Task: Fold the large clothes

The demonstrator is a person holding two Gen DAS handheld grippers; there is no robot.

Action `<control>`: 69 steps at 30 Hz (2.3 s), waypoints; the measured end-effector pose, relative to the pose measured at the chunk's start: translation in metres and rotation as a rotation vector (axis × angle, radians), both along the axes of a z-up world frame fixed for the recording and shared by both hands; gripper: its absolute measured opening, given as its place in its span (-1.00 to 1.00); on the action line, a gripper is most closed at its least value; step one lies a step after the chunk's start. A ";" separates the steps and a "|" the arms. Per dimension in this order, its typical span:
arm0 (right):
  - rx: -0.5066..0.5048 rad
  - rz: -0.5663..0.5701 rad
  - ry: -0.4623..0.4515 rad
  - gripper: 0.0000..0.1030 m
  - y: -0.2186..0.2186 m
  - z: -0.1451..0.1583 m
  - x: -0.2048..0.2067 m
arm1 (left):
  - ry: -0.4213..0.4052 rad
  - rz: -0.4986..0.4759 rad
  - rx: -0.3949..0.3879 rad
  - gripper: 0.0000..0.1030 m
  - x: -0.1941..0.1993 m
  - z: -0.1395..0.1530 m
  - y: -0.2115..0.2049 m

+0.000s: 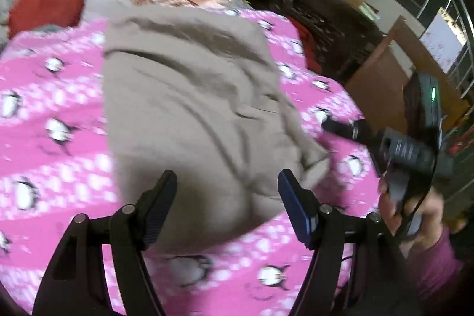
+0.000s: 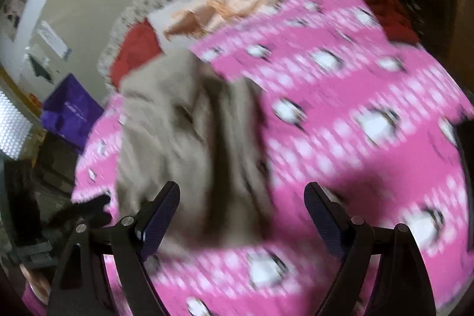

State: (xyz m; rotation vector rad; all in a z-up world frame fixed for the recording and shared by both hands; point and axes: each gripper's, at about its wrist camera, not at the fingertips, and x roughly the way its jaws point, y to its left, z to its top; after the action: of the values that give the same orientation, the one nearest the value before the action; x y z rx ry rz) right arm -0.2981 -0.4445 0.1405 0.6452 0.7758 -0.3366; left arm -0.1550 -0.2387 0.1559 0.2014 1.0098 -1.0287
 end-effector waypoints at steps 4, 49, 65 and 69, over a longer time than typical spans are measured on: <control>0.018 0.026 -0.028 0.70 -0.004 0.003 0.047 | -0.011 0.040 0.080 0.34 0.008 -0.019 0.000; 0.012 0.143 0.084 0.15 0.025 -0.006 0.061 | 0.030 0.250 0.165 0.52 0.057 -0.055 -0.034; 0.005 -0.040 0.013 -0.28 -0.023 -0.023 0.013 | 0.008 0.188 0.165 0.52 0.033 -0.056 0.000; -0.052 0.016 -0.048 0.49 -0.032 -0.004 0.056 | 0.024 0.186 0.160 0.52 0.031 -0.059 -0.002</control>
State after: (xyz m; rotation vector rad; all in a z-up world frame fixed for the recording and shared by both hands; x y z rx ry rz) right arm -0.2423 -0.4770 0.1367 0.5964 0.7242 -0.3246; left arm -0.1238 -0.2409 0.0971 0.2222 1.1121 -0.7838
